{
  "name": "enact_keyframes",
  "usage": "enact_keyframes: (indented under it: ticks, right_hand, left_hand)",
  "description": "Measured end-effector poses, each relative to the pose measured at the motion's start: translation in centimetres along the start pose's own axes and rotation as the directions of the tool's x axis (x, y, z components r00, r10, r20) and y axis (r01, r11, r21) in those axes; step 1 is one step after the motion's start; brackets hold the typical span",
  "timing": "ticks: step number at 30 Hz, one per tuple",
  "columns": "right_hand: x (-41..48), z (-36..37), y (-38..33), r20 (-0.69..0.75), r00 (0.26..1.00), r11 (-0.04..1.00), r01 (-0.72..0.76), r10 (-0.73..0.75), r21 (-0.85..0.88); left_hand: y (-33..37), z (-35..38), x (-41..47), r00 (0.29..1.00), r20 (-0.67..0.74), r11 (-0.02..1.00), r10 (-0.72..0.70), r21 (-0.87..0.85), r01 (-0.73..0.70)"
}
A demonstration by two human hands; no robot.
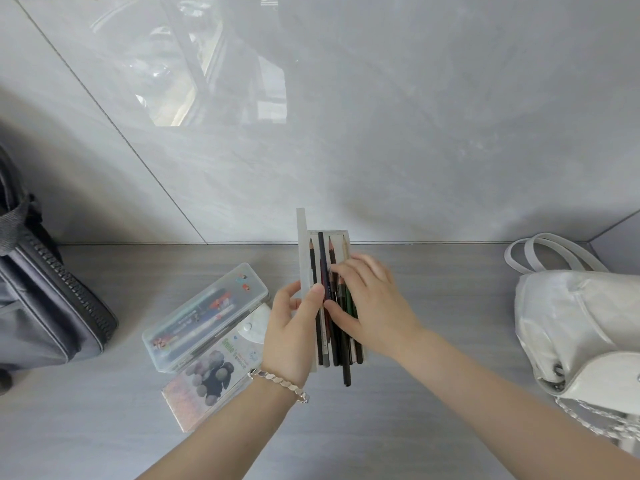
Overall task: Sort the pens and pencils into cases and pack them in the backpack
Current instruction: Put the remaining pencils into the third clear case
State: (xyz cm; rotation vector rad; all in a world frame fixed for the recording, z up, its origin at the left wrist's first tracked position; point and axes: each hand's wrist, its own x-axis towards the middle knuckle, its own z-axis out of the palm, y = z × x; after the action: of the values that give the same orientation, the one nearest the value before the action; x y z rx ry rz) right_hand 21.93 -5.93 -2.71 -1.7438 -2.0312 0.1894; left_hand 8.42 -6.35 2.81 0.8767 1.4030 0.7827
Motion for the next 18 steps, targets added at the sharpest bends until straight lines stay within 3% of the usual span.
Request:
enact_keyframes:
  ticks: [2, 4, 5, 6, 7, 8, 9, 10, 11, 12, 13, 15, 18]
  right_hand:
    - [-0.3, -0.1, -0.2, 0.013, 1.0, 0.998, 0.007, -0.007, 0.065]
    - [-0.5, -0.5, -0.6, -0.003, 0.993, 0.951, -0.114, 0.12, 0.287]
    - [-0.6, -0.8, -1.0, -0.017, 0.967, 0.871, -0.22, 0.253, 0.44]
    - [-0.9, -0.9, -1.4, -0.018, 0.902, 0.726, -0.335, 0.431, 0.601]
    - [-1.3, -1.0, -2.0, 0.046, 0.782, 0.499, -0.441, 0.621, 0.746]
    - [-1.7, -1.0, -2.6, 0.185, 0.623, 0.2, -0.496, 0.76, 0.845]
    - [-2.2, -0.7, -3.0, 0.372, 0.461, -0.117, -0.492, 0.805, 0.863]
    - [-2.6, -0.4, -3.5, 0.561, 0.341, -0.404, -0.434, 0.754, 0.806]
    - [-3.0, 0.0, -3.9, 0.7, 0.277, -0.616, -0.337, 0.658, 0.712]
    - [-3.3, 0.3, -4.3, 0.778, 0.271, -0.742, -0.242, 0.567, 0.625]
    - [-3.4, 0.6, -4.4, 0.808, 0.293, -0.8, -0.181, 0.512, 0.572]
    - [-3.0, 0.7, -4.6, 0.793, 0.366, -0.819, -0.123, 0.488, 0.561]
    - [-1.8, 0.3, -4.8, 0.718, 0.438, -0.707, -0.227, 0.541, 0.67]
  left_hand:
    - [0.0, 0.0, 0.2, 1.0, -0.007, 1.0, 0.015, 0.006, -0.015]
    - [-0.1, 0.1, 0.4, 0.999, -0.016, 0.999, 0.039, -0.004, -0.039]
    - [-0.1, 0.2, 0.3, 0.999, -0.023, 0.999, 0.044, -0.02, -0.044]
    - [0.0, 0.3, 0.3, 0.998, -0.037, 0.998, 0.053, -0.022, -0.054]
    - [0.1, 0.4, 0.3, 0.996, -0.056, 0.998, 0.068, -0.005, -0.068]
    - [0.2, 0.5, 0.2, 0.993, -0.076, 0.996, 0.088, 0.015, -0.087]
    - [0.4, 0.6, 0.2, 0.989, -0.097, 0.993, 0.114, 0.028, -0.112]
    - [0.5, 0.7, 0.0, 0.983, -0.114, 0.99, 0.14, 0.04, -0.137]
    - [0.6, 0.9, -0.1, 0.979, -0.12, 0.986, 0.166, 0.051, -0.161]
    - [0.6, 1.0, -0.2, 0.975, -0.116, 0.981, 0.191, 0.06, -0.185]
    - [0.4, 1.2, -0.4, 0.97, -0.107, 0.975, 0.22, 0.06, -0.215]
    - [-0.3, 1.4, -0.8, 0.958, -0.074, 0.961, 0.277, 0.045, -0.274]
    - [-1.0, 1.6, -1.3, 0.944, -0.039, 0.944, 0.329, 0.011, -0.328]
